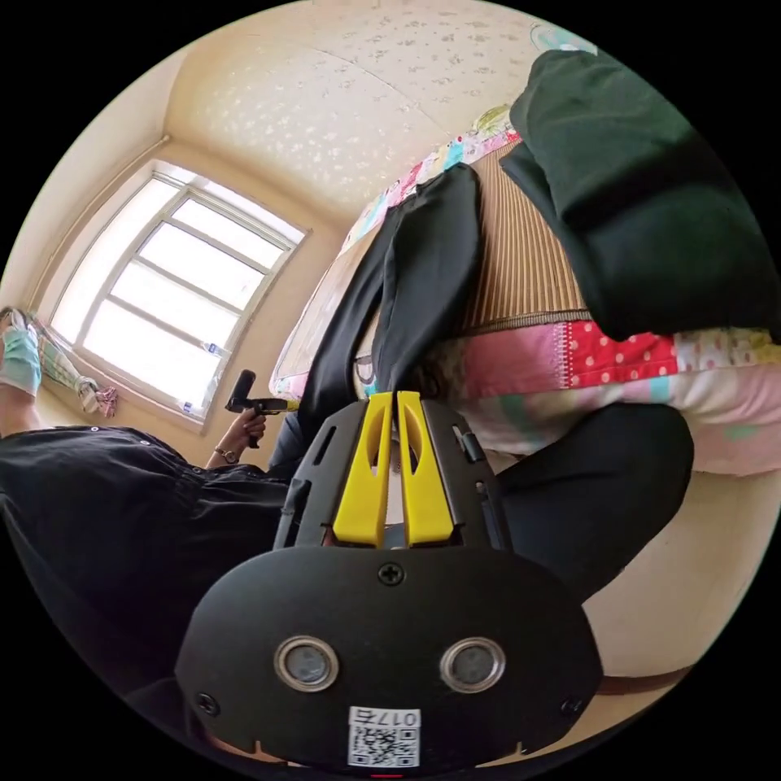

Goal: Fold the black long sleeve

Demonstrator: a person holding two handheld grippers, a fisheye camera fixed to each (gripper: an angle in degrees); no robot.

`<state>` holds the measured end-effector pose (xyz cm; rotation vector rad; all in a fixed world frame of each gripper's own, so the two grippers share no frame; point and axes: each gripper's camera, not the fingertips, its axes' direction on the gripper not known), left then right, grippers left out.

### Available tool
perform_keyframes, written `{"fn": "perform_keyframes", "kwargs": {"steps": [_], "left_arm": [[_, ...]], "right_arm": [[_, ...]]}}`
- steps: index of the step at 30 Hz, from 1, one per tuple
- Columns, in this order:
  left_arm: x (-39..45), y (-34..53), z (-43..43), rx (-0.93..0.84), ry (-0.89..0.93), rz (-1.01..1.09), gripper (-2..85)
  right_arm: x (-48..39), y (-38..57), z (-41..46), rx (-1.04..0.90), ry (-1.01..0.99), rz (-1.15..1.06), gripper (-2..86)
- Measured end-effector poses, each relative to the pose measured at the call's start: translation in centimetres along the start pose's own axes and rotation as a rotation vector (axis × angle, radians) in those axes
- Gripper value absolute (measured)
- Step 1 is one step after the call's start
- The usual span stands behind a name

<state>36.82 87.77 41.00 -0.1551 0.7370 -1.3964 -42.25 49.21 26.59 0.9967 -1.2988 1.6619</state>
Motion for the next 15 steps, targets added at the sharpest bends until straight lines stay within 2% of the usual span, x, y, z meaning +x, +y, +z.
{"fn": "perform_keyframes", "kwargs": {"steps": [3,5,7,10,15], "left_arm": [[2.4,0.6,-3.0,0.167,0.053,0.04,11.7],[5.3,-0.6,-3.0,0.162,0.115,0.136,12.3],[8.9,-3.2,-0.9,0.084,0.31,0.247,14.9],[11.8,-6.5,3.3,-0.03,0.478,0.299,18.0],[12.4,-9.5,8.7,-0.182,0.486,0.297,14.8]], "right_arm": [[-3.0,-0.8,-0.9,0.023,-0.035,-0.11,1.4],[-6.3,-2.9,0.9,-0.017,-0.095,-0.232,1.4],[-8.6,-4.6,3.5,-0.068,-0.15,-0.308,1.3],[-11.3,-6.7,9.2,-0.175,-0.236,-0.417,1.3],[-12.6,-7.2,16.5,-0.316,-0.401,-0.512,1.5]]}}
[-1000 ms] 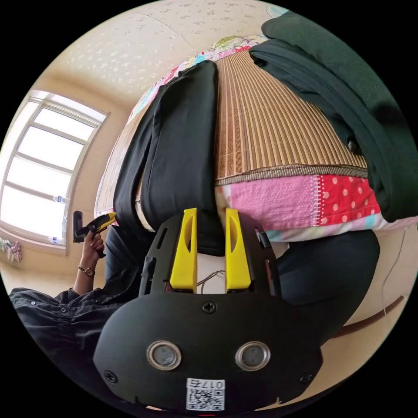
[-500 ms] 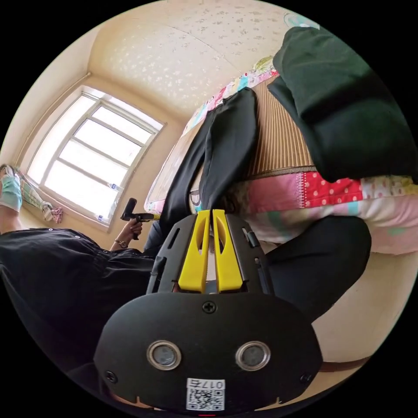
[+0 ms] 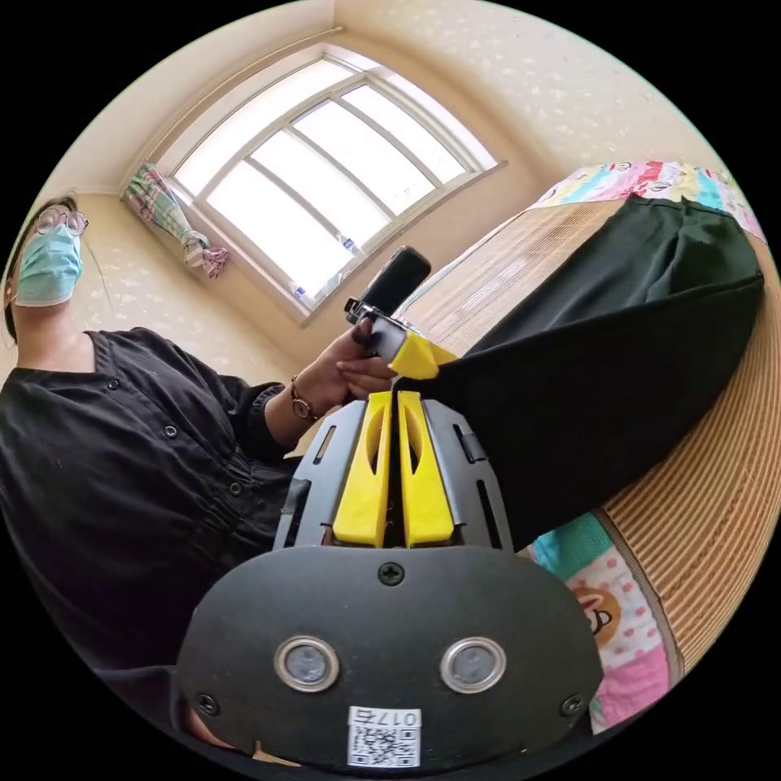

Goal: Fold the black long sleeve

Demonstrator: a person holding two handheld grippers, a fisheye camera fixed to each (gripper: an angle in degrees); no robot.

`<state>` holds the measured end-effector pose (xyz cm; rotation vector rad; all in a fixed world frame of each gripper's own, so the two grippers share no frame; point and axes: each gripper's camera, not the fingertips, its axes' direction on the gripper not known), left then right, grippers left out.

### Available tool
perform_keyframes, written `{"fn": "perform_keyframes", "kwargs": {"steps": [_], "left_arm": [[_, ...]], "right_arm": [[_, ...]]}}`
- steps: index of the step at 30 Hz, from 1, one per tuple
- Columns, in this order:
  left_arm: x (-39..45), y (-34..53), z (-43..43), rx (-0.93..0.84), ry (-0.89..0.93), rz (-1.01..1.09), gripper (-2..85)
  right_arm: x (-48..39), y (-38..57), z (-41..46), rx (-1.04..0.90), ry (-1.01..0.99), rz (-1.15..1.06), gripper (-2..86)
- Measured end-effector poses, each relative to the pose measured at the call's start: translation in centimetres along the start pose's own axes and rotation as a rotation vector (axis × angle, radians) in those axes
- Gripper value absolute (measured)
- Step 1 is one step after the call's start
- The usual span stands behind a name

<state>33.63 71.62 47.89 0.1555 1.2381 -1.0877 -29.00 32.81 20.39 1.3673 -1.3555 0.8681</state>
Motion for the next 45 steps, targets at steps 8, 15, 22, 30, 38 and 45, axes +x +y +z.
{"fn": "perform_keyframes", "kwargs": {"steps": [8,15,22,30,38,45], "left_arm": [[-1.2,3.2,-0.3,0.079,-0.109,-0.015,4.3],[-1.5,4.3,-0.7,0.111,-0.1,-0.003,4.2],[-2.2,5.5,-1.9,0.155,-0.08,-0.032,4.0],[-3.5,7.3,-3.5,0.222,0.06,-0.062,2.7],[-2.2,13.6,-8.6,0.415,0.007,-0.13,1.6],[-5.8,18.5,-12.1,0.417,-0.317,-0.396,3.2]], "right_arm": [[4.1,-2.0,-4.0,-0.098,0.046,0.002,4.1],[24.0,-11.7,-14.3,0.151,0.45,0.526,12.9],[40.3,-14.5,-17.0,0.465,0.409,0.903,12.6],[38.5,-25.0,-11.8,0.263,0.914,0.762,3.6],[22.7,-40.8,4.5,0.288,1.06,0.177,3.5],[25.5,-41.7,11.1,0.133,0.709,0.273,4.3]]}}
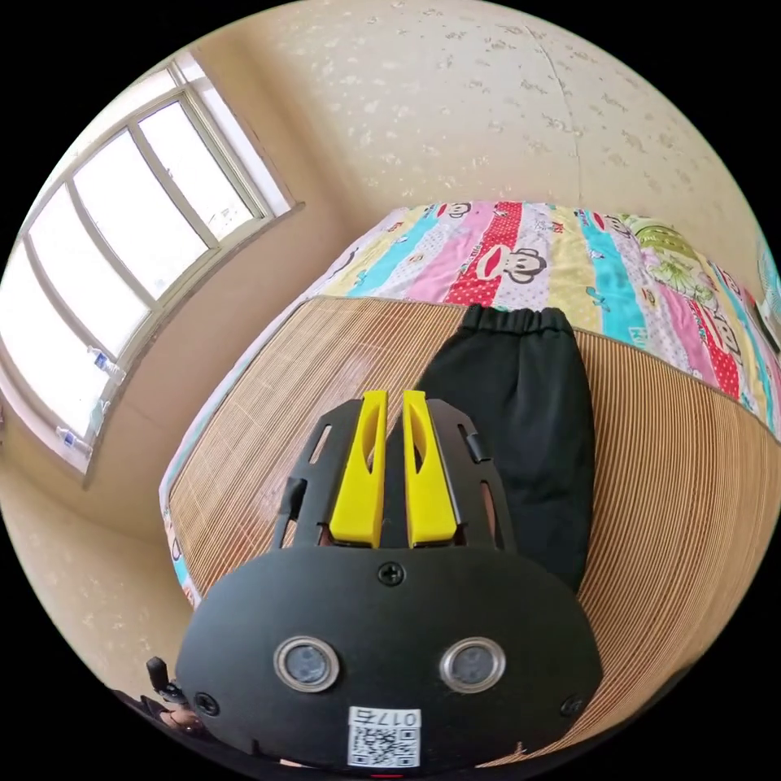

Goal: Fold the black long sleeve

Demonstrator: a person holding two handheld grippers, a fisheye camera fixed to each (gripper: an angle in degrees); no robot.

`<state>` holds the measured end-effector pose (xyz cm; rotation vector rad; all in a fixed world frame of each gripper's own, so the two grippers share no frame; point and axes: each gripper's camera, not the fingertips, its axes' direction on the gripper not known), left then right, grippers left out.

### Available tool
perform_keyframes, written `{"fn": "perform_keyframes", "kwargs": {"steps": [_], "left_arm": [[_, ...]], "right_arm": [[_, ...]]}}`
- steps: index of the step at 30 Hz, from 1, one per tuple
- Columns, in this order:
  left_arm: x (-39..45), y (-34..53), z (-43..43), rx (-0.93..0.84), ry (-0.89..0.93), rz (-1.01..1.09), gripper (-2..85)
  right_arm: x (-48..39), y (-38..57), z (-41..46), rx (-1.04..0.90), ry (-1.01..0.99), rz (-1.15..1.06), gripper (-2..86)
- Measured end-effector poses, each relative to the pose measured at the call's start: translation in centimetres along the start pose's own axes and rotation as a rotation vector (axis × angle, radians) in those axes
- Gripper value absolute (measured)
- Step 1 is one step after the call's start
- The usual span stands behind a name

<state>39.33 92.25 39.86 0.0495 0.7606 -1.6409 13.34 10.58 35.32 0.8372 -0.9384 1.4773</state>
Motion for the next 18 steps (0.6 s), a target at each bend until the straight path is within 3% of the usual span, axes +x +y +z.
{"fn": "perform_keyframes", "kwargs": {"steps": [4,8,14,18], "left_arm": [[-2.0,0.0,0.0,-0.002,0.109,-0.008,3.4],[-1.3,-0.2,0.1,-0.01,0.101,0.041,3.6],[0.1,-0.9,0.2,-0.01,0.045,0.09,4.4],[0.5,-1.4,0.4,-0.019,0.012,0.083,4.6]], "right_arm": [[-0.7,8.7,-3.4,-0.025,-0.074,-0.075,5.2],[0.3,22.5,-8.0,-0.113,-0.065,-0.108,7.1],[1.2,37.9,-11.3,-0.185,-0.215,0.017,9.3],[1.2,41.6,-12.1,-0.112,-0.249,0.101,9.0]]}}
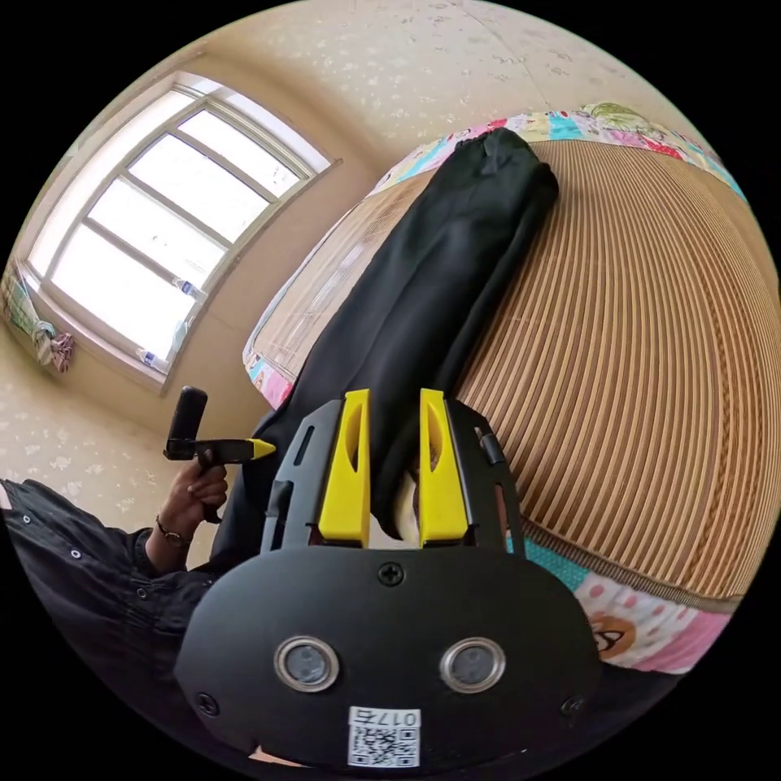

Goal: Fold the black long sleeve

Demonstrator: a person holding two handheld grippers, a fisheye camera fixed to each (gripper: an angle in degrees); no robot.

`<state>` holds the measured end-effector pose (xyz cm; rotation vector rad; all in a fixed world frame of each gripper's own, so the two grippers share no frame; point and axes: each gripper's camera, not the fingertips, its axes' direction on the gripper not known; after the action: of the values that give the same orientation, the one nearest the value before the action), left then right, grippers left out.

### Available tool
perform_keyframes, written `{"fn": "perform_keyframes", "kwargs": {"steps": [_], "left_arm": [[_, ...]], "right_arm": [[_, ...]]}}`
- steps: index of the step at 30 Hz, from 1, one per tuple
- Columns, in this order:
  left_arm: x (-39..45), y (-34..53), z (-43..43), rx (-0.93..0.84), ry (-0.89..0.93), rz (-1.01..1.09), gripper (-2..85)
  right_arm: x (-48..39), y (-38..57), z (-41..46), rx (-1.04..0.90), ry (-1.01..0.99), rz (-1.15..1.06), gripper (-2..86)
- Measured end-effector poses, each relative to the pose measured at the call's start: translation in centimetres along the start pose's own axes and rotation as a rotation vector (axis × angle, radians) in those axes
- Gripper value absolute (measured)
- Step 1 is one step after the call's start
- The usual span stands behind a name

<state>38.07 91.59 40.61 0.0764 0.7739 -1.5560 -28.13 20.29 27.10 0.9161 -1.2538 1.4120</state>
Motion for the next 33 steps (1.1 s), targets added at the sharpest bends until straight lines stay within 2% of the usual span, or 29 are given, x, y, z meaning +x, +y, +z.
{"fn": "perform_keyframes", "kwargs": {"steps": [6,9,11,12,14,18,21,26,30,33], "left_arm": [[0.0,-1.1,1.4,-0.077,-0.037,-0.007,4.0],[0.4,-1.2,1.4,-0.086,0.023,0.023,2.2],[1.4,-1.1,1.1,-0.083,0.129,0.117,1.5],[1.9,-1.0,0.9,-0.086,0.205,0.173,1.2],[2.2,-0.7,0.9,-0.093,0.235,0.201,1.0],[1.1,-0.3,2.5,-0.166,0.029,0.038,2.2],[1.5,-0.4,3.2,-0.177,-0.07,0.02,5.6],[3.1,-0.9,1.9,-0.045,-0.109,0.034,9.0],[4.2,-2.5,-0.1,0.104,-0.112,0.061,10.9],[4.4,-4.7,0.1,0.095,-0.118,0.069,11.3]], "right_arm": [[0.6,0.5,-0.3,0.033,-0.009,0.198,5.4],[0.8,-0.8,-1.4,-0.017,-0.028,0.165,3.1],[0.4,-0.7,-4.3,0.062,-0.109,0.109,2.4],[0.3,-0.6,-5.1,0.082,-0.115,0.093,2.3],[-0.1,0.0,-7.4,0.135,-0.073,0.033,2.0],[1.3,0.5,-5.8,0.039,-0.04,0.053,2.1],[2.8,1.2,-3.5,-0.021,-0.048,0.099,2.8],[4.6,1.8,-3.3,0.002,-0.213,0.14,4.5],[3.6,1.4,-2.9,-0.089,-0.193,0.067,4.3],[2.2,1.2,-3.5,-0.101,-0.078,0.014,6.0]]}}
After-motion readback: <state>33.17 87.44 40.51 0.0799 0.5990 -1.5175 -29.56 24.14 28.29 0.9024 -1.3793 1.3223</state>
